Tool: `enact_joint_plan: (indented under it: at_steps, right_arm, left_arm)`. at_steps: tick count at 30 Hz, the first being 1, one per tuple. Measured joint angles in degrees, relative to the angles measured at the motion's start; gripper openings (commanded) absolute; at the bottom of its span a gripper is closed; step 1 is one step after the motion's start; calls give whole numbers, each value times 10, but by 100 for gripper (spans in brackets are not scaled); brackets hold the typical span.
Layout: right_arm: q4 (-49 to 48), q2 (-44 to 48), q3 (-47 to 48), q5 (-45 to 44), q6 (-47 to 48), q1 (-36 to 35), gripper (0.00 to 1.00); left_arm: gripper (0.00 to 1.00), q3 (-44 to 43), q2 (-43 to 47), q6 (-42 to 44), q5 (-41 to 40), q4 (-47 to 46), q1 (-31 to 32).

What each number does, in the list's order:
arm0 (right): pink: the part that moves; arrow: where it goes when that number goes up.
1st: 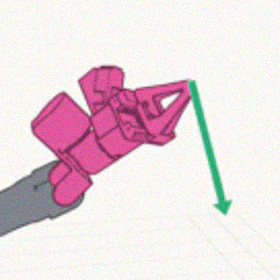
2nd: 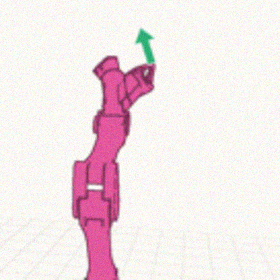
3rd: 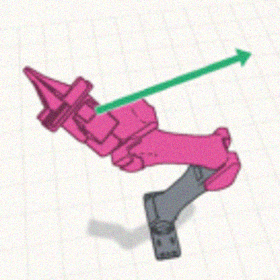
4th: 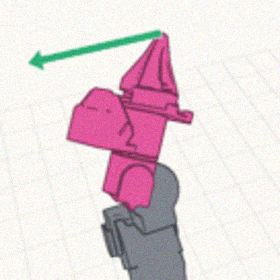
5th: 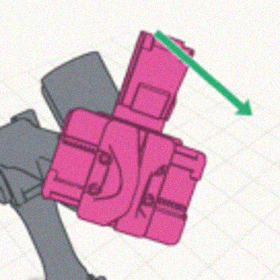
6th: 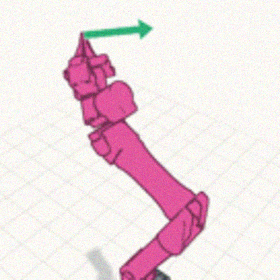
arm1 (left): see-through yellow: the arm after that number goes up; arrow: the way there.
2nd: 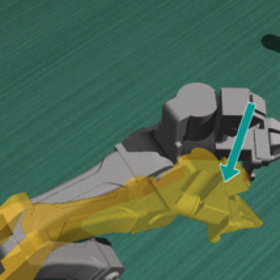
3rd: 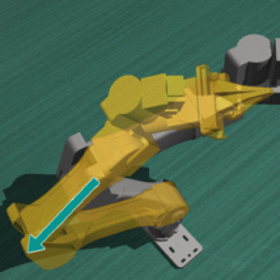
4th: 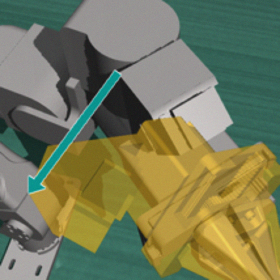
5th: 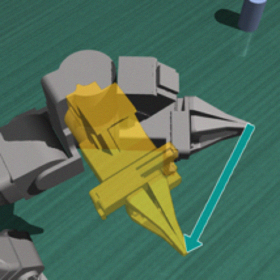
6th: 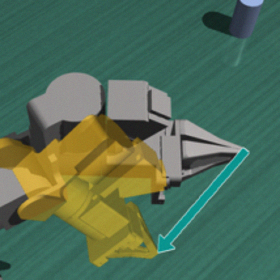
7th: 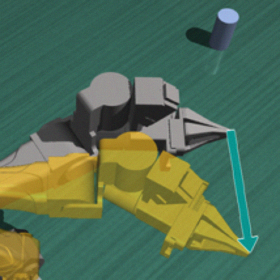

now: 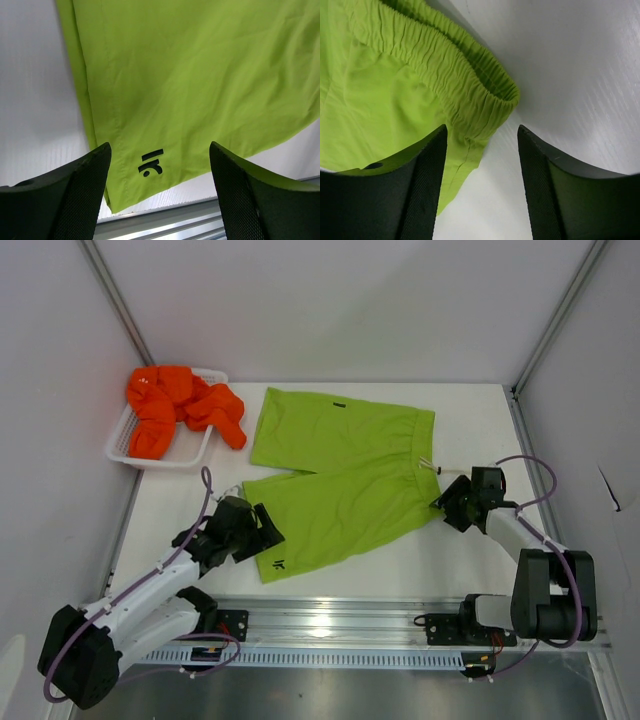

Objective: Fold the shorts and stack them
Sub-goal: Flatten the shorts out, then fold the shorts

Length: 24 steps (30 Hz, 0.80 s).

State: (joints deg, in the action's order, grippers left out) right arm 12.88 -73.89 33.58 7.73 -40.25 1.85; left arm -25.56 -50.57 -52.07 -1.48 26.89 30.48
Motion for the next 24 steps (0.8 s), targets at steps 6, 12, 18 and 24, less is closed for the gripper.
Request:
enact_joint_plan:
  at_steps: [6,12,18,24]
  right_arm:
    - [-37,-37,-2,-13,-22,0,41]
    - [-67,-61,-3,-28,-49,0,4]
    - [-82,-63,-3,-56,-73,0,0]
    - [-96,-63,-12,-80,-89,0,0]
  left_arm:
    - [81,3,8,-36,-4,28,27]
    - [80,4,16,-71,-9,52,54]
    - [78,4,19,-86,-10,67,62]
    - [75,4,23,-115,-9,97,85]
